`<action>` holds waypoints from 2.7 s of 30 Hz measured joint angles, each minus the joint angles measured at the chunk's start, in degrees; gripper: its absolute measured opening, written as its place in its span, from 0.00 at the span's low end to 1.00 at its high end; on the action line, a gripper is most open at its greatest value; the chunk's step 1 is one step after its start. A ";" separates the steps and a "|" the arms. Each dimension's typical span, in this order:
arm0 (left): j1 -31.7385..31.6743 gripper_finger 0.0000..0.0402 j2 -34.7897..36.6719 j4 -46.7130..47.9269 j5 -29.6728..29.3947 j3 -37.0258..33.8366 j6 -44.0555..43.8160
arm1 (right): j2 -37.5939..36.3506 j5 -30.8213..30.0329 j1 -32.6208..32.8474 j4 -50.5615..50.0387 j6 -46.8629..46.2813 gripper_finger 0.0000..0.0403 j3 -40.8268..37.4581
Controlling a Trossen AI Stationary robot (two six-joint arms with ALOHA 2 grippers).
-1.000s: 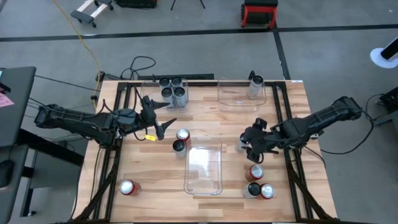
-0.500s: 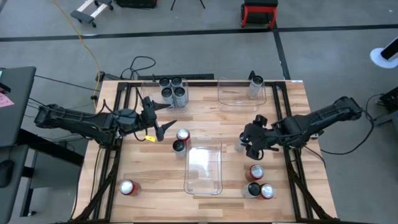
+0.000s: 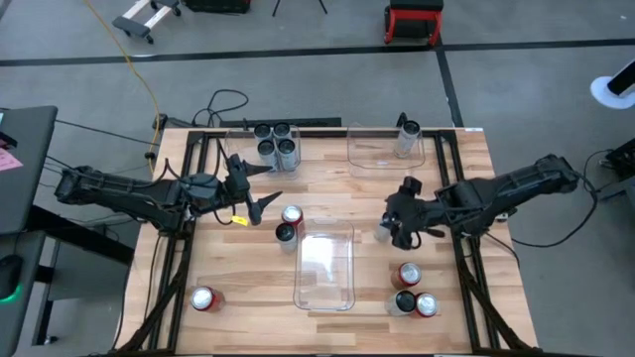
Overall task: Sort soda cans
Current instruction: Put the white-yellow soda can into the top right transparent bin
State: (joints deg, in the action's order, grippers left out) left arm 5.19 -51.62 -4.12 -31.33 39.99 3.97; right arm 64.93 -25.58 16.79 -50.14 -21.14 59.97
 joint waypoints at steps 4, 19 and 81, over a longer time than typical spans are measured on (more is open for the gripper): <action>-0.02 0.84 0.00 -0.02 0.00 0.00 -0.12 | 0.00 -0.09 -1.69 -1.64 -2.23 0.85 1.68; -0.02 0.84 0.00 -0.02 0.00 0.00 -1.45 | 1.03 5.08 -3.56 -13.87 -6.80 0.98 5.79; 0.50 0.84 -0.02 3.55 0.11 0.00 -4.19 | -4.96 5.63 -31.68 -21.61 8.01 0.58 13.04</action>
State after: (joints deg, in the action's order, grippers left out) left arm 5.69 -51.63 -0.57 -31.22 39.99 -0.22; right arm 59.97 -19.95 -14.89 -71.75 -13.13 73.01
